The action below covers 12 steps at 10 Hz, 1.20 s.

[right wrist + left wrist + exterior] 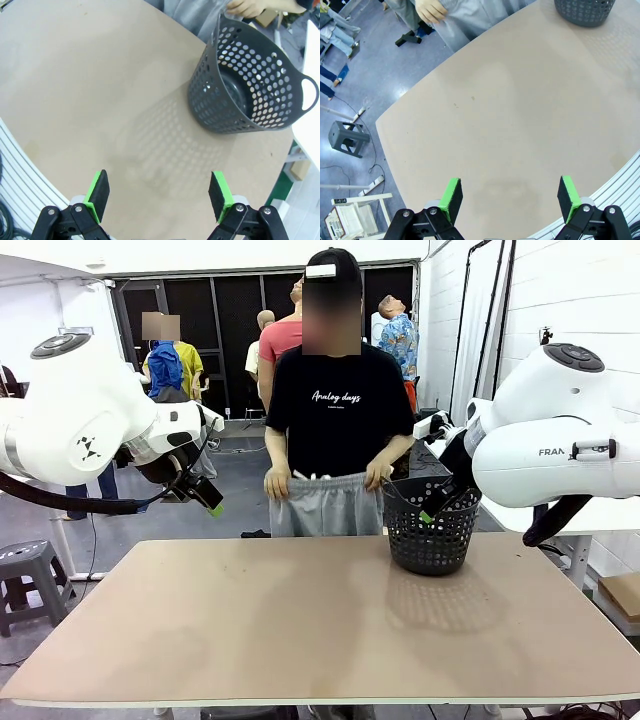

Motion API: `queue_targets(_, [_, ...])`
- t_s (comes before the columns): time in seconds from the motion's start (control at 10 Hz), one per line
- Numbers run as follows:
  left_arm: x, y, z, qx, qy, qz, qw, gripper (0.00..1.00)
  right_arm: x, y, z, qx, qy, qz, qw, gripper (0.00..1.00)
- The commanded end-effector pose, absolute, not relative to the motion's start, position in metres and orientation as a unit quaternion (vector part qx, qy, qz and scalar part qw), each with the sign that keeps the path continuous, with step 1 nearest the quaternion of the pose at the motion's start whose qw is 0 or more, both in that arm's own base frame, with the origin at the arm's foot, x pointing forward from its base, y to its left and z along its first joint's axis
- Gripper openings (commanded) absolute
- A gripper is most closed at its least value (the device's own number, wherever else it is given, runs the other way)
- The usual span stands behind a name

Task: Fold the training pants.
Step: Grab both ends of the Training pants handed by a person.

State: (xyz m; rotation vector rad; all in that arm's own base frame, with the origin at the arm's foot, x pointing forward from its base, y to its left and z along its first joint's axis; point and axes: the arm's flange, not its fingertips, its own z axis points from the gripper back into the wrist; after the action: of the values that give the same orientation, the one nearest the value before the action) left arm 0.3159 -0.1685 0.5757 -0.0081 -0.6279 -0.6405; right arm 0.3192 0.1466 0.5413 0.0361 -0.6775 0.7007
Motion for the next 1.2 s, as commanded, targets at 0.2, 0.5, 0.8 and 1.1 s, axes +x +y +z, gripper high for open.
queue_targets(0.2, [0.3166, -0.1676, 0.5757, -0.003, -0.306, -0.315, 0.899, 1.0, 0.3202, 0.1474, 0.5395, 0.018, -0.33, 0.334, 0.883, 1.0])
queue_targets(0.5, [0.3166, -0.1676, 0.5757, -0.003, -0.306, -0.315, 0.899, 1.0, 0.3202, 0.1474, 0.5395, 0.018, -0.33, 0.334, 0.883, 1.0])
queue_targets(0.8, [0.3166, -0.1676, 0.5757, -0.003, -0.306, -0.315, 0.899, 1.0, 0.3202, 0.1474, 0.5395, 0.018, -0.33, 0.334, 0.883, 1.0])
queue_targets(1.1, [0.3166, -0.1676, 0.5757, -0.003, -0.306, -0.315, 0.899, 1.0, 0.3202, 0.1474, 0.5395, 0.018, -0.33, 0.334, 0.883, 1.0])
